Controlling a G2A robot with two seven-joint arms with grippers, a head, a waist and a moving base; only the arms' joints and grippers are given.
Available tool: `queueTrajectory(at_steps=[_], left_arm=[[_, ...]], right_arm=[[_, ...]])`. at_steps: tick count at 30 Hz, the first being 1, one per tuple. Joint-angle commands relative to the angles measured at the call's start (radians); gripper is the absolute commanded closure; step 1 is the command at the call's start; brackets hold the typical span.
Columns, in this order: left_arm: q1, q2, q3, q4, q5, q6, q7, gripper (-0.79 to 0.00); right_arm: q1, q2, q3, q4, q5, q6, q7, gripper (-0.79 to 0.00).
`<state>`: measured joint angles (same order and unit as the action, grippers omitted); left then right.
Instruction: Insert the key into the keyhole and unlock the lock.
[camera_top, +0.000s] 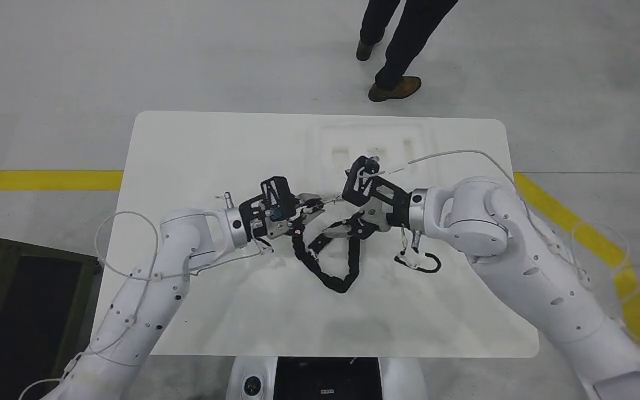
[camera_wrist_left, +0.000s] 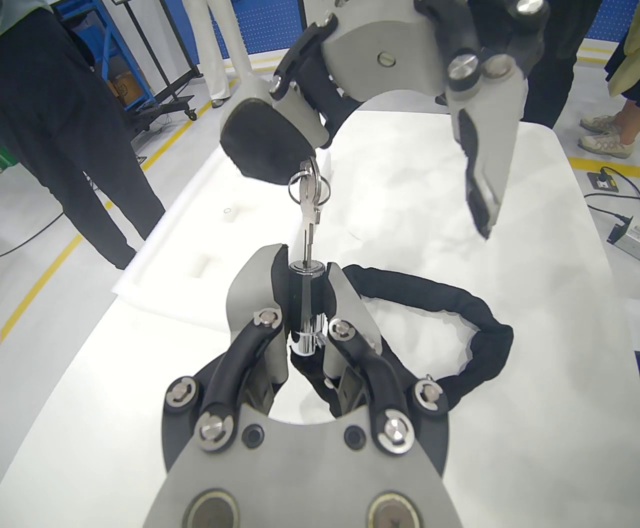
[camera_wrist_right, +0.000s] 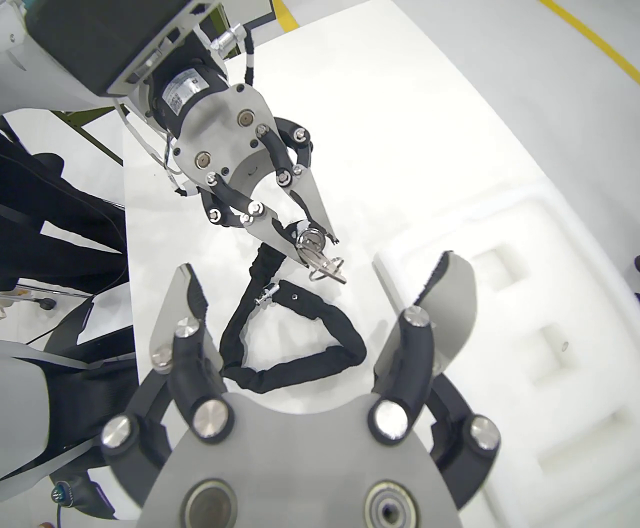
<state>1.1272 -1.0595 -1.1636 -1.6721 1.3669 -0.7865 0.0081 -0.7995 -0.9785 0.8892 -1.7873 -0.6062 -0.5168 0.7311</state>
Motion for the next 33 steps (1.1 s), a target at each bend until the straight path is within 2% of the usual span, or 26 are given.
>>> queueTrajectory(at_steps=[1, 5, 11, 16, 23, 27, 33], left_arm=[[0.005, 0.002, -0.013, 0.006, -0.012, 0.008, 0.003, 0.0], [0.031, 0.007, -0.054, 0.021, -0.035, 0.033, 0.009, 0.0], [0.08, 0.014, -0.112, 0.042, -0.063, 0.089, 0.021, 0.0], [0.118, 0.017, -0.153, 0.062, -0.102, 0.148, 0.011, 0.0], [0.159, 0.02, -0.208, 0.085, -0.18, 0.205, -0.041, 0.0], [0.177, 0.024, -0.231, 0.082, -0.21, 0.21, -0.093, 0.0], [0.202, 0.027, -0.253, 0.058, -0.232, 0.217, -0.14, 0.0]], right_arm=[[-0.009, 0.001, 0.012, 0.0, -0.012, 0.004, -0.029, -0.785], [-0.042, 0.004, 0.046, -0.004, -0.055, 0.011, -0.111, -0.785], [-0.127, 0.011, 0.111, -0.011, -0.111, -0.005, -0.308, -0.785], [-0.21, 0.019, 0.181, -0.026, -0.168, 0.021, -0.441, -0.785], [-0.332, 0.036, 0.295, -0.032, -0.358, 0.072, -0.606, -0.785], [-0.401, 0.043, 0.359, -0.028, -0.439, 0.123, -0.669, -0.785], [-0.461, 0.048, 0.421, -0.04, -0.503, 0.171, -0.69, -0.785]])
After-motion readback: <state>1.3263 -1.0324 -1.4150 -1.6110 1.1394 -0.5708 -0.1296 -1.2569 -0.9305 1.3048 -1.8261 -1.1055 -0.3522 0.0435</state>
